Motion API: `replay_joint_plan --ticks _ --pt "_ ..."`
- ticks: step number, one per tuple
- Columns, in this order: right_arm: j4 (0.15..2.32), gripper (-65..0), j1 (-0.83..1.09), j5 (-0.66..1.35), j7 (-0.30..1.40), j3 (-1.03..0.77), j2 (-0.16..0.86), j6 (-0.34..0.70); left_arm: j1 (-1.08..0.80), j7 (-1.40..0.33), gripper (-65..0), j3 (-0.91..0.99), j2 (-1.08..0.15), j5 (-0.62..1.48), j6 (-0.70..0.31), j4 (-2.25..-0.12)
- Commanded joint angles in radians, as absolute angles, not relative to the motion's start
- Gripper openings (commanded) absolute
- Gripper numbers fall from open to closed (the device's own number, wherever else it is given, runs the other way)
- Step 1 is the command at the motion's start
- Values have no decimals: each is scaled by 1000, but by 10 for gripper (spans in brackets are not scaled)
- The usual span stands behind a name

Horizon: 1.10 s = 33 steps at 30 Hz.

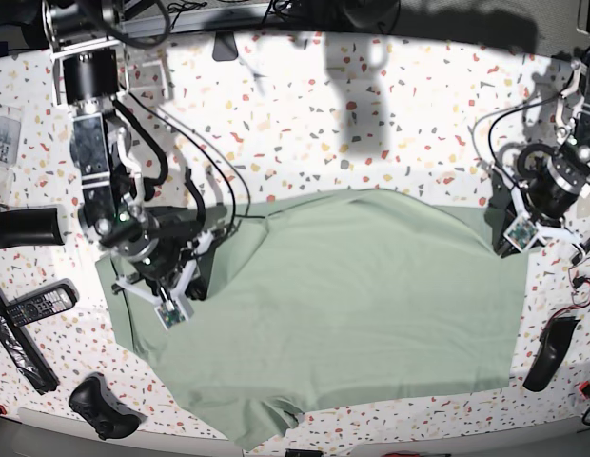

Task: Fold the T-shirt properly
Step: 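Pinch the shirt edge with both grippers and lift it, then drag the held shirt edge toward the robot base with both grippers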

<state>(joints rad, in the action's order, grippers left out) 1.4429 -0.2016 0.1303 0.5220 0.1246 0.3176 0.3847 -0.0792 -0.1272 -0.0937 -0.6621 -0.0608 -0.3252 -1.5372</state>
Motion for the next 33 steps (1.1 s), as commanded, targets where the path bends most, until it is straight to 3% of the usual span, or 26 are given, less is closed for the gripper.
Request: replay_joint_plan --ticks 1,10,19,27,33 --pt "1452 -650 -242 134 498 119 319 384 -52 -94 -650 -87 -679 -40 -314 -1550" --pt "1444 -650 -291 131 490 119 290 384 23 -61 -650 -87 -678 -31 -314 -1433" --pt "1428 -650 -294 131 424 119 290 384 53 165 -650 -87 -632 -32 -328 -1246" --pt "1246 -650 -386 23 352 118 223 358 63 179 -650 -87 -513 -88 -329 -1116" --pt "1094 -650 -488 -50 330 118 164 346 112 211 -650 -87 -488 -115 -329 -997"
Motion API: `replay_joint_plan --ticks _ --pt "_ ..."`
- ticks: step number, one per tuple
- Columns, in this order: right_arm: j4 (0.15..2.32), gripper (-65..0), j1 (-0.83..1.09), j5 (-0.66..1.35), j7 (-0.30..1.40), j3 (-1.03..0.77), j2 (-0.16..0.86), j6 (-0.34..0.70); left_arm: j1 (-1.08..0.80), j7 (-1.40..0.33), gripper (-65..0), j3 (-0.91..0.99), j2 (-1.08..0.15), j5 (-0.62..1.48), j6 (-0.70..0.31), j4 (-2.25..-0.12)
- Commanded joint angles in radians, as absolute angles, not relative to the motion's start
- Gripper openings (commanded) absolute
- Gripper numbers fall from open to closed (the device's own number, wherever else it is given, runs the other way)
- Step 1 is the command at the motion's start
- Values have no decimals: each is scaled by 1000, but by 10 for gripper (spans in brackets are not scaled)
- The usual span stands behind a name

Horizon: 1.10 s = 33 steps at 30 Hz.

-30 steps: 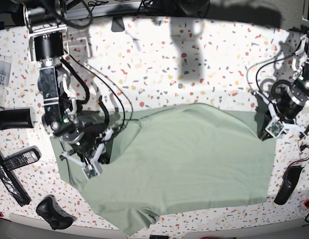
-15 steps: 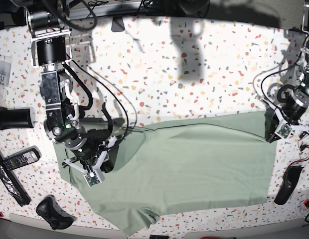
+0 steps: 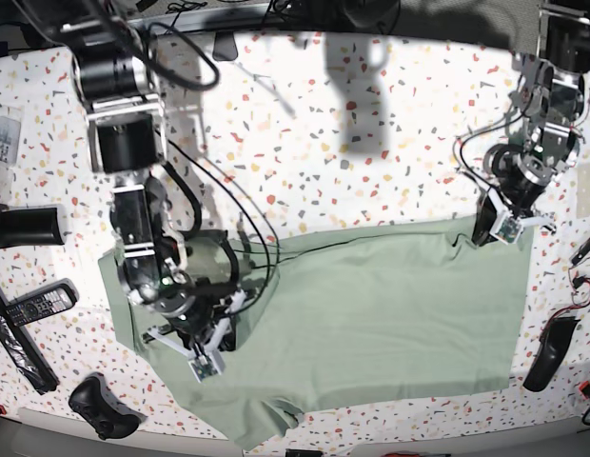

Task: Fold the T-shirt properly
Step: 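Drag the held shirt edge toward the robot base with both grippers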

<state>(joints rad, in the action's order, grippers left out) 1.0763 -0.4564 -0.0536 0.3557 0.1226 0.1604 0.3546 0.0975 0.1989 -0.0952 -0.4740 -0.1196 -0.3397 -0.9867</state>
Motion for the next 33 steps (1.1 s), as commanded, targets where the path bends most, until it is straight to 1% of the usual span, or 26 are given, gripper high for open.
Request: replay_joint_plan --ticks 1,4,6,18,28,33 --pt "1071 -650 -501 -54 324 118 159 320 120 211 -650 -87 -488 -115 -329 -986" --pt "1028 -650 -526 -53 303 118 155 216 134 210 -650 -87 -488 -114 -329 -976" --pt "1013 -650 -537 -53 302 118 157 176 136 210 -650 -87 -487 -114 -329 -976" --pt "1011 -650 -540 -105 297 118 158 157 141 212 -650 -87 -488 -115 -329 -976" --pt "1011 -650 -540 -105 310 118 158 157 234 199 -650 -87 -490 -115 -329 -976" --pt "1011 -650 -540 -105 323 118 158 157 237 184 -650 -87 -490 -112 -329 -965"
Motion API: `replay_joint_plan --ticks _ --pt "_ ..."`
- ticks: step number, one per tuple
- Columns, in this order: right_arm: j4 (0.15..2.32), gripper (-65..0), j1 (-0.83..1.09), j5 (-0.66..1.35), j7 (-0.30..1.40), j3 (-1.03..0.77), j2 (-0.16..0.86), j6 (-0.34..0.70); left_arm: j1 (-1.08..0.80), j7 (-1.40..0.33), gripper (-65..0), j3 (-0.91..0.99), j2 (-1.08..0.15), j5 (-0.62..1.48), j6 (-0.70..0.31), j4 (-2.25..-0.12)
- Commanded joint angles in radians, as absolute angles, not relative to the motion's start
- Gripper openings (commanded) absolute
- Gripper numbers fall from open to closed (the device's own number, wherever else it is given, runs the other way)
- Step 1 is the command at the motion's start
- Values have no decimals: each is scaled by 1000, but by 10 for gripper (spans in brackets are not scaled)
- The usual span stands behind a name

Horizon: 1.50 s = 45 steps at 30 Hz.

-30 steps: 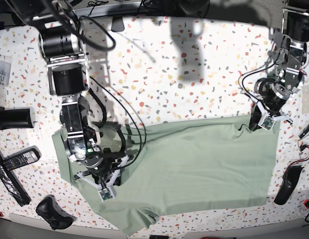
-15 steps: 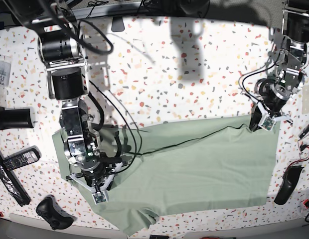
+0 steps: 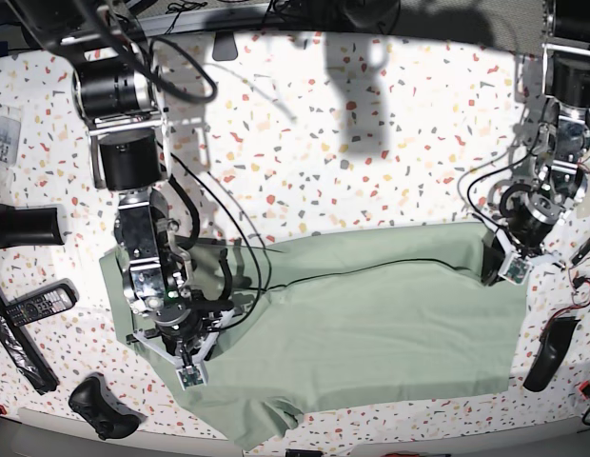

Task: Fold the T-shirt properly
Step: 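Drag the held shirt edge toward the robot base with both grippers, then release and regrasp the shirt edge further along with the right gripper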

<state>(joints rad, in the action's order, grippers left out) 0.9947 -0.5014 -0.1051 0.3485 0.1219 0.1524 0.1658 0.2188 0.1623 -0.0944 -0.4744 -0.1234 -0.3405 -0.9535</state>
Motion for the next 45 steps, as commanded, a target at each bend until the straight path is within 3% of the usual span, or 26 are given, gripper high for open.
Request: replay_joint_plan --ticks 1,8,12,14,30,33,38,42,45 --pt "1011 -650 -540 -105 323 118 158 157 238 184 -650 -87 -487 -111 -329 -952" --pt "1011 -650 -540 -105 258 118 161 157 238 242 -650 -87 -485 -112 -329 -898" --pt "1011 -359 -540 -102 155 118 160 157 238 263 -650 -87 -485 -111 -329 -896" --pt "1011 -286 -540 -101 155 118 160 157 238 263 -650 -87 -485 -111 -329 -896" --pt "1011 -284 -540 -102 258 118 160 157 239 264 -650 -87 -485 -112 -328 -896" --pt "1011 -284 -540 -102 287 118 160 157 242 314 -650 -87 -485 -112 -261 -896" --pt "1011 -284 -539 -101 349 118 160 158 276 378 -342 -87 -486 -115 -91 -896" --pt "1011 -284 -535 -102 382 118 160 179 307 264 -313 -87 -482 -114 -90 -896" --pt "1011 -284 -534 -101 416 118 161 266 307 197 -313 -87 -482 -92 -91 -896"
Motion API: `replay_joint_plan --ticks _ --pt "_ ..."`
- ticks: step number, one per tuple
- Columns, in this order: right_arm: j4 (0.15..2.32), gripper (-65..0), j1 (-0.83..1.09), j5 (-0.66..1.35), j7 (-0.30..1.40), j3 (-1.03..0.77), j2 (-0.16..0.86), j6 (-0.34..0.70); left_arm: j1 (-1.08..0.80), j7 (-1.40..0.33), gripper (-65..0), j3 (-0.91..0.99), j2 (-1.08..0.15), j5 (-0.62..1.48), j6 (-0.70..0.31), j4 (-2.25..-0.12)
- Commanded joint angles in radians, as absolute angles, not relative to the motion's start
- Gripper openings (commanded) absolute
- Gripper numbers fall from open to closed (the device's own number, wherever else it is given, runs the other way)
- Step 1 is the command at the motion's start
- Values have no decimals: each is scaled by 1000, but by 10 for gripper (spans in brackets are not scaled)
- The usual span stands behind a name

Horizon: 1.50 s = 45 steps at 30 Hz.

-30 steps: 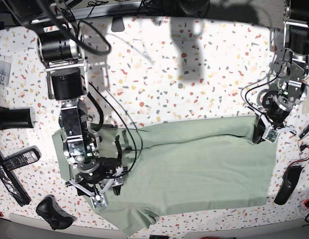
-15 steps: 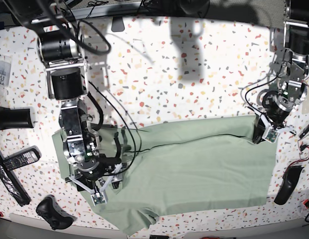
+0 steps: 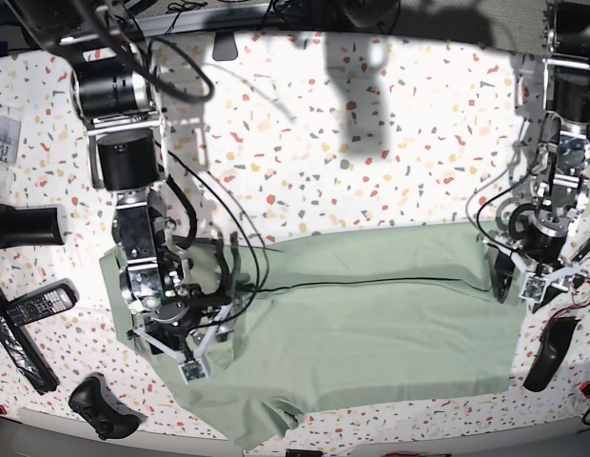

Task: Fold the T-shirt properly
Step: 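Release and regrasp the shirt edge further along with the right gripper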

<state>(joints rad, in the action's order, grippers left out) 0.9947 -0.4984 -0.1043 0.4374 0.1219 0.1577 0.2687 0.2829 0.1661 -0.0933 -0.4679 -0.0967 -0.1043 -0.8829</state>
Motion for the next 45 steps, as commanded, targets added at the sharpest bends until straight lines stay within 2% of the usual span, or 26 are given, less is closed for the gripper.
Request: replay_joint_plan --ticks 1,5,9,12,19,24,27,34,45 --pt "1011 -284 -534 -93 421 118 160 297 306 171 -313 -87 -482 -69 -92 -896" --pt "1011 -284 -532 22 471 118 160 398 300 49 -313 -87 -482 73 -101 -896" --pt "1011 -284 -507 181 563 118 160 401 296 -11 -313 -87 -482 157 -101 -896" --pt "1011 -284 -458 246 570 118 155 404 297 -7 -313 -87 -479 162 -101 -896" --pt "1011 -284 -362 239 509 118 125 399 297 -8 -313 -87 -479 162 -101 -896" --pt "1008 -284 -377 228 443 118 117 352 296 -8 -313 -87 -479 162 -103 -896" --pt "964 -284 -408 156 383 118 102 306 296 -8 -313 -87 -480 162 -104 -896" --pt "690 -284 -578 45 283 118 37 286 296 -16 -313 -87 -480 162 -104 -896" --pt "687 -284 -714 25 224 118 9 242 296 -33 -313 -87 -480 162 -104 -896"
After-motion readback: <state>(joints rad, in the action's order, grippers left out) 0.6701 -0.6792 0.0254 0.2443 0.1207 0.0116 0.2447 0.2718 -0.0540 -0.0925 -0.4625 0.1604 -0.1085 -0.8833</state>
